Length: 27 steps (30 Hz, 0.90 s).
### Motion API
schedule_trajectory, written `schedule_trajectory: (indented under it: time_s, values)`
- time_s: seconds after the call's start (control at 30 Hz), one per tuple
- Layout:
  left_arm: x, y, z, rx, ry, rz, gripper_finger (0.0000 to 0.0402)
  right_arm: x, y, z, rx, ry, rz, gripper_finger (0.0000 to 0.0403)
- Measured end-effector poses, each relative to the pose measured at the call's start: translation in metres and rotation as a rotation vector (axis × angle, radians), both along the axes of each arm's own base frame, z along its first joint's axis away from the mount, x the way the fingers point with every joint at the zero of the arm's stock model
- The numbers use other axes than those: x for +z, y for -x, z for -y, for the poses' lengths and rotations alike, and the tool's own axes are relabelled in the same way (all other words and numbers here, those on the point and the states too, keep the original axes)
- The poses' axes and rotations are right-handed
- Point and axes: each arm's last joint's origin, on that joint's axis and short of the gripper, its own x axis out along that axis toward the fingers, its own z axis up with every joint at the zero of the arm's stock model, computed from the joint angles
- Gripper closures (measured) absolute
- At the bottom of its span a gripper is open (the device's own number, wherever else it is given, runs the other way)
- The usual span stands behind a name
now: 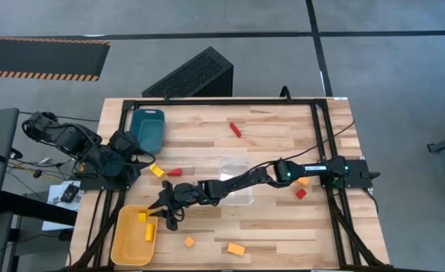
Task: Sort & place blocks by color
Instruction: Put the yellow block into the yellow bin
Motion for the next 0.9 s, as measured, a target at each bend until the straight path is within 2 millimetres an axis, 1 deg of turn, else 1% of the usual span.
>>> schedule_trajectory:
  time_s: [0.13,0.2,0.3,0.4,0.57,0.7,0.8,0.9]
  values:
    - [0.0,0.0,0.0,-0.004,0.006,-0.003,0.018,0.008,0.0,0.001,-0.008,-0.055,0.016,0.0276]
    - [0.0,0.0,0.0,-0.004,0.006,-0.003,0.018,0.02,0.001,0.004,-0.012,-0.062,0.029,0.0282]
    - [0.0,0.0,0.0,-0.001,0.001,-0.001,0.018,0.05,0.005,0.008,-0.016,-0.052,0.041,0.0288]
    - [0.0,0.0,0.0,-0.006,-0.018,0.003,0.018,0.085,0.015,0.016,-0.021,0.007,-0.012,0.0295]
    - [0.001,-0.001,-0.001,0.009,-0.068,0.029,0.018,0.133,0.045,0.033,-0.041,0.157,-0.21,0.0317]
    - [0.003,-0.004,-0.001,0.026,-0.075,0.072,0.018,0.171,0.077,0.045,-0.121,0.247,-0.35,0.0346]
    - [0.005,-0.006,0.0,0.033,-0.058,0.109,0.018,0.189,0.1,0.052,-0.159,0.317,-0.448,0.0375]
    - [0.007,-0.008,0.001,0.045,-0.037,0.134,0.018,0.202,0.12,0.057,-0.16,0.361,-0.51,0.0396]
